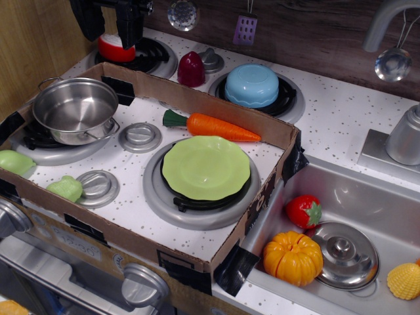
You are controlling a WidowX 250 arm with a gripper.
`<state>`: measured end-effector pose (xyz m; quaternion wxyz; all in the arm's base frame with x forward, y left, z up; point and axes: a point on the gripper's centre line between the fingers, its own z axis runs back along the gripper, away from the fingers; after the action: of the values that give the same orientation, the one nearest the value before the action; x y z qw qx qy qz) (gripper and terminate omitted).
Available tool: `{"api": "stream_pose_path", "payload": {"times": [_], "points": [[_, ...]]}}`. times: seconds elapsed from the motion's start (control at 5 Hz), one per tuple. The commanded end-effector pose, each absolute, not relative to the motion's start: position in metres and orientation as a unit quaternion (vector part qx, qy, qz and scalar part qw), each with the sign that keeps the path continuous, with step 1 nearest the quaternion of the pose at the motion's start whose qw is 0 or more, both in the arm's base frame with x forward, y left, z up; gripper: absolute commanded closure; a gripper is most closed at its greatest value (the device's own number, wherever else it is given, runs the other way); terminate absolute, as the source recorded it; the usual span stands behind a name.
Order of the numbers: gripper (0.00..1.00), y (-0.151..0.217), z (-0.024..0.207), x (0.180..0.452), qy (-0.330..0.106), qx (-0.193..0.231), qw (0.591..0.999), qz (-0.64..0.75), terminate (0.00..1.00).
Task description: Put broccoli in pot
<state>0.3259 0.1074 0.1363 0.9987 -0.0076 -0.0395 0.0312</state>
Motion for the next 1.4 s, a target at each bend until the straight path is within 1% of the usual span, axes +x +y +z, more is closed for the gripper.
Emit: {"api": "stream_pose_path", "payload": {"times": [0.0, 0.2, 0.4, 0.6, 0.8, 1.0, 1.2], "points": [[0.0, 0.107, 0.136, 0.326, -0.039, -0.008, 0.999, 0.031, 0.0], [0.0, 0.09, 0.141, 0.306, -0.044, -0.007, 0.998, 0.048, 0.0], [0.0, 0.078, 0.159, 0.286, -0.048, 0.017, 0.996, 0.078, 0.0], [0.0, 0.064, 0.169, 0.27, -0.045, 0.033, 0.993, 0.103, 0.0], [0.0, 0.053, 0.158, 0.256, -0.046, 0.021, 0.992, 0.112, 0.0], [0.0, 0.047, 0.135, 0.24, -0.046, -0.007, 0.993, 0.107, 0.0], [0.0, 0.05, 0.113, 0.231, -0.024, -0.023, 0.997, 0.076, 0.0]]}}
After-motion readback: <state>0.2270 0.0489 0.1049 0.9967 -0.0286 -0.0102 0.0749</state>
